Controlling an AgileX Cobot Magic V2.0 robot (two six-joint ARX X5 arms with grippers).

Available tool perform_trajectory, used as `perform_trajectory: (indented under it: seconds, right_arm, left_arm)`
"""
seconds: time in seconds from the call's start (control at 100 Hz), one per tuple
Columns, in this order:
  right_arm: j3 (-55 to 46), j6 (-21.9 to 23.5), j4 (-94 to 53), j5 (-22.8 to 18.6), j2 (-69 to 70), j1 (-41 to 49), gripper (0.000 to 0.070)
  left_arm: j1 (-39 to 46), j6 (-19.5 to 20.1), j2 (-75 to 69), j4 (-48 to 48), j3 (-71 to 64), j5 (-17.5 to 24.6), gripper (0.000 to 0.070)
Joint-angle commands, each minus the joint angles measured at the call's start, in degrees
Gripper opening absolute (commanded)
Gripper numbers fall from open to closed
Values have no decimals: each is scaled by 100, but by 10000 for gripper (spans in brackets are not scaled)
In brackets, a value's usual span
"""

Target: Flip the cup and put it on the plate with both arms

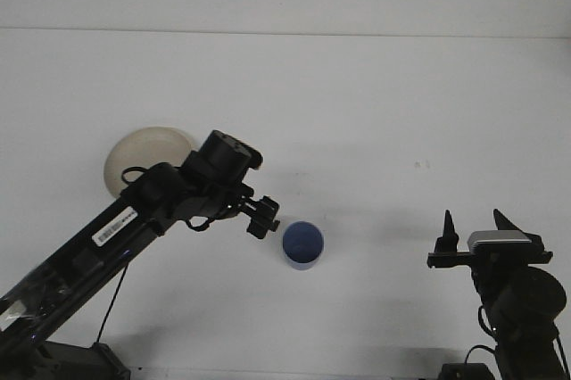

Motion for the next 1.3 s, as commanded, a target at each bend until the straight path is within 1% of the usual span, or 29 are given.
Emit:
perform_trajectory:
  seconds: [0.0,0.27,0.47,0.62,1.07,1.11,1.14,1.24,1.29]
  right_arm:
    - [44,59,63,4,17,-4,547]
    - [44,59,63,4,17,-4,547]
    - [44,59,63,4,17,-4,547]
    - [44,59,63,4,17,-4,547]
    - [44,59,63,4,17,-4,547]
    - [44,59,63,4,17,-4,547]
    - [44,59,63,4,17,-4,547]
    - [44,59,63,4,17,-4,547]
    - [44,59,63,4,17,-4,547]
  left_arm:
    - [-221,-15,249,11,208,11,464]
    - [-697,11,815,138,282,11,464]
    - [-702,37,1198,138,282,11,464]
    - [-702,138,1488,140,282,11,464]
    - [-702,181,2133,140,282,11,456]
    - [-702,181,2138,140,282,11,433]
    - [-702,188,2140,153,282,11,386]
    - [-706,186,2138,173,284,11,161]
    - [-699,186,2138,157,284,11,70]
